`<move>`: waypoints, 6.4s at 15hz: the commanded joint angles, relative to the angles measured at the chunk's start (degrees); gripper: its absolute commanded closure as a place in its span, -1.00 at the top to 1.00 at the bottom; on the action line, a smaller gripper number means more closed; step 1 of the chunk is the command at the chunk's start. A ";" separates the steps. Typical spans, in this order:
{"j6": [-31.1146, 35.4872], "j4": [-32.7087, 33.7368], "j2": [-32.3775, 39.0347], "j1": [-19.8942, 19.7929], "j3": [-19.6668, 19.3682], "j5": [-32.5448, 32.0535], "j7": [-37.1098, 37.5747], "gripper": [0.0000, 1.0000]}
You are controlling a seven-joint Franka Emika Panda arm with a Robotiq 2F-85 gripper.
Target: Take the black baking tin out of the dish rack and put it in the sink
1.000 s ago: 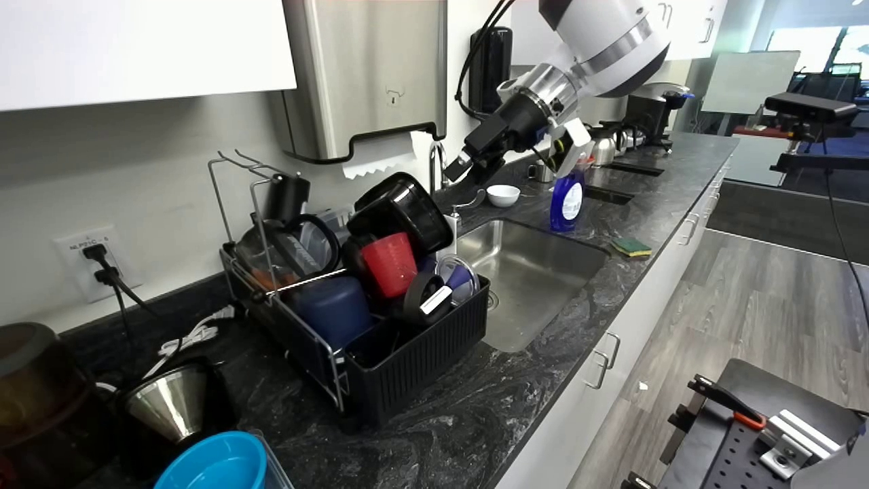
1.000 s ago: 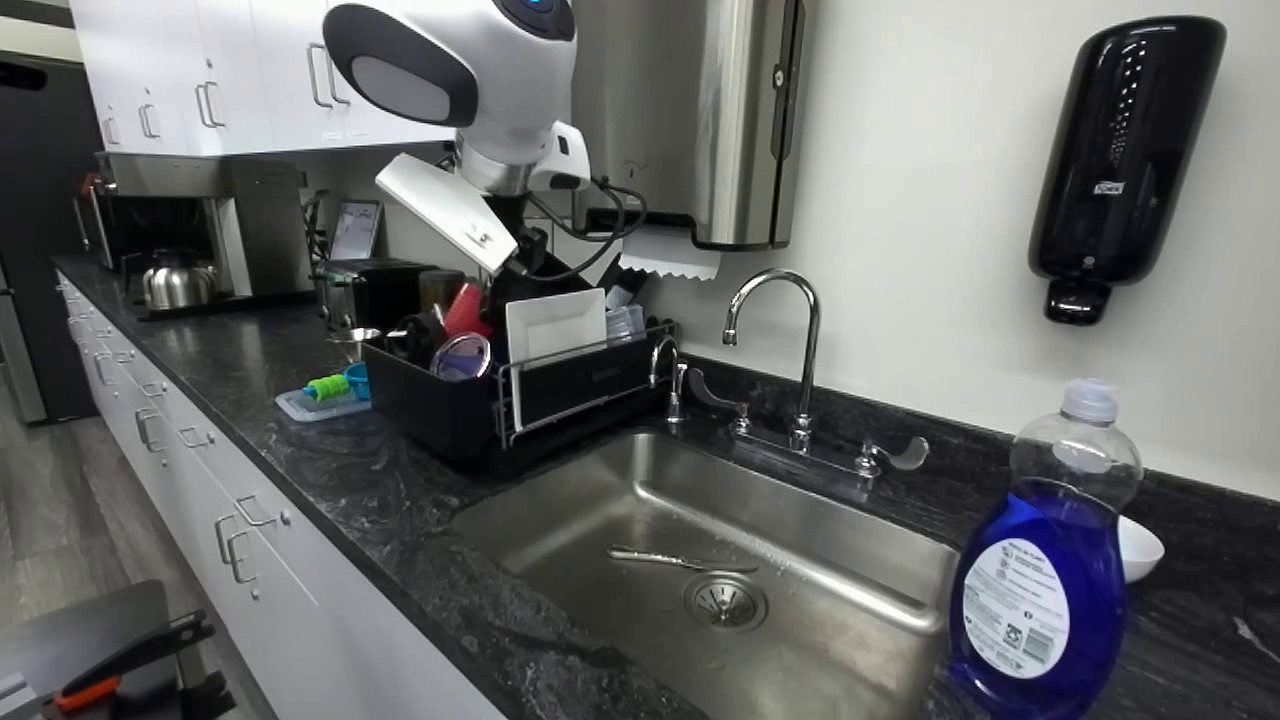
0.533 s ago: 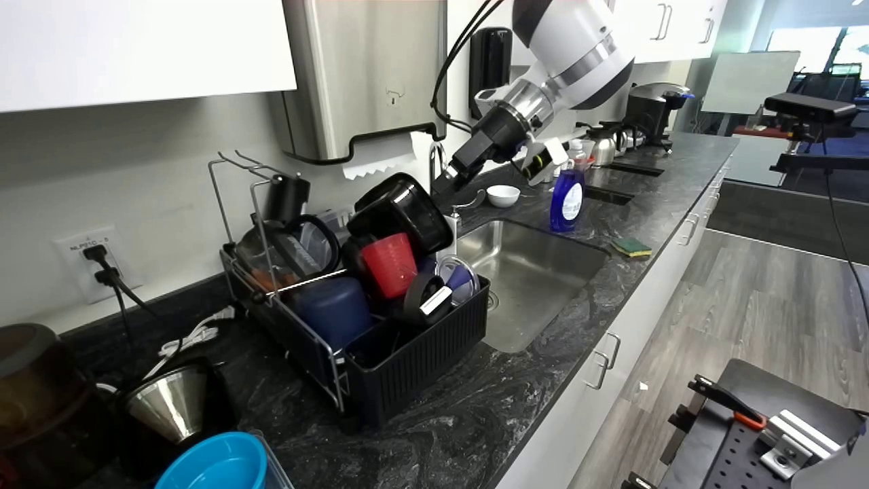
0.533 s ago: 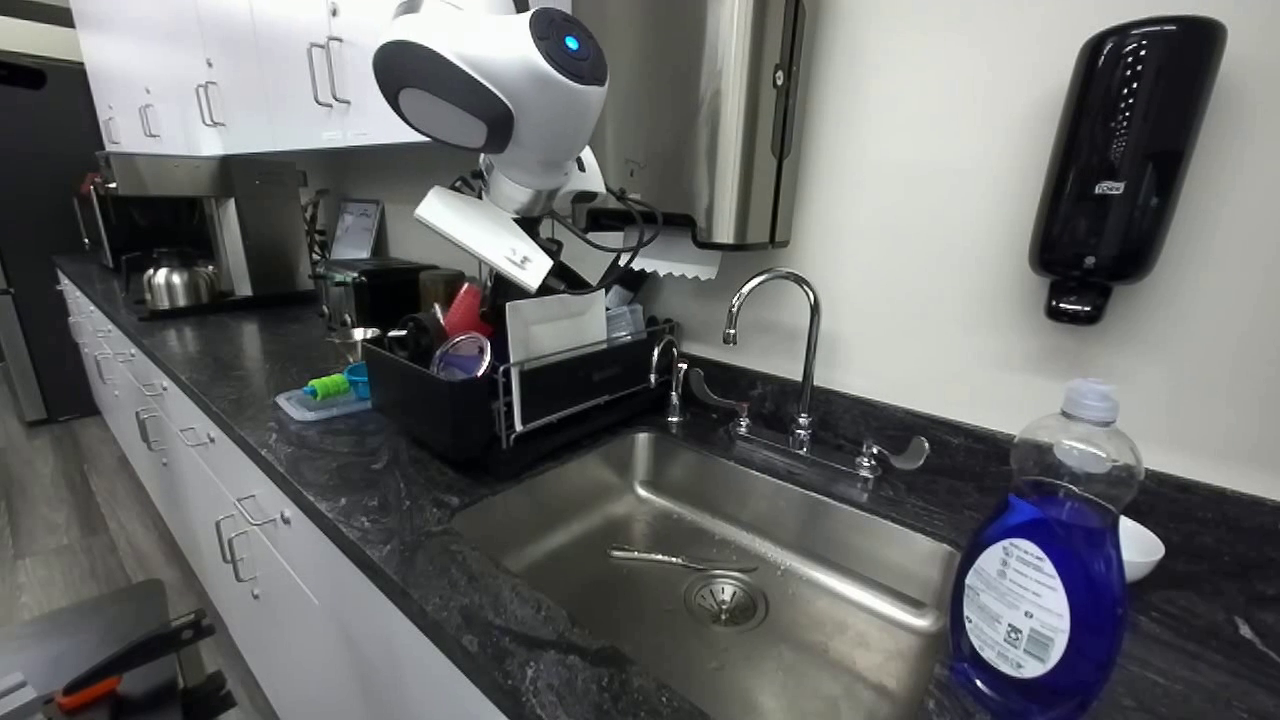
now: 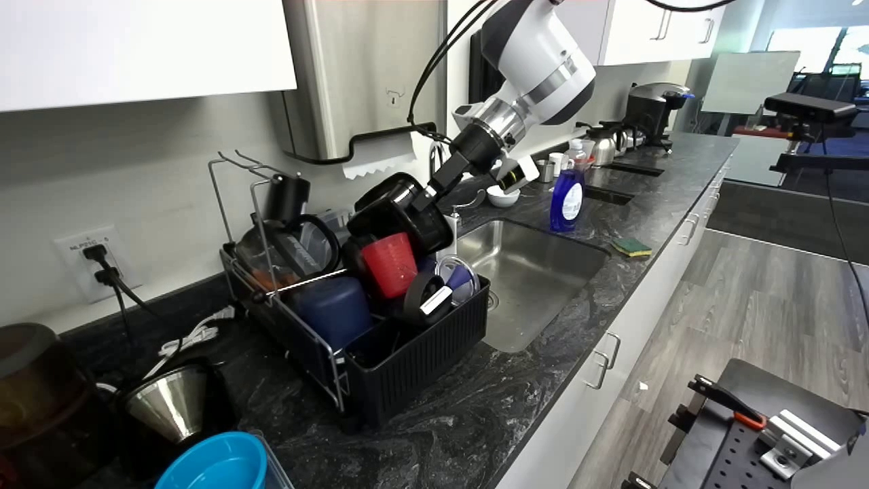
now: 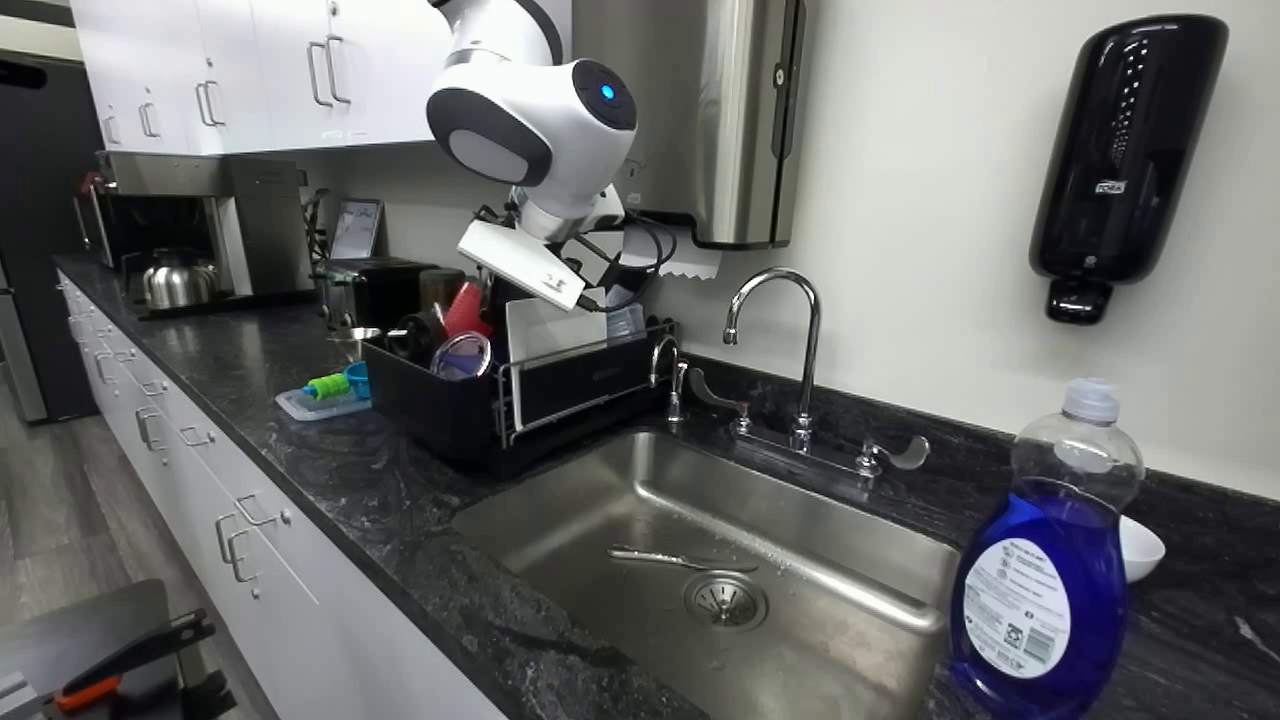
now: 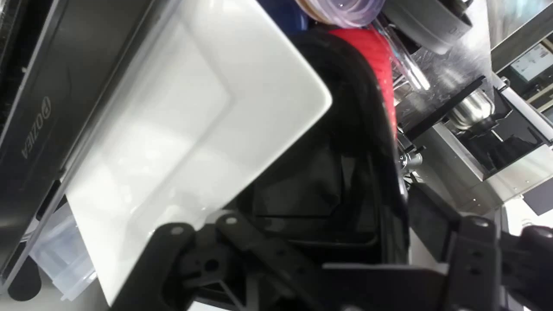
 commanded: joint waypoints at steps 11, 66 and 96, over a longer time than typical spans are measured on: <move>-4.30 2.77 0.54 -2.31 2.64 -0.16 -0.84 -1.00; 42.80 -22.72 -1.66 -6.12 -0.19 -52.08 48.81 -0.98; 30.64 2.91 25.65 -18.21 6.16 -63.26 50.98 -0.98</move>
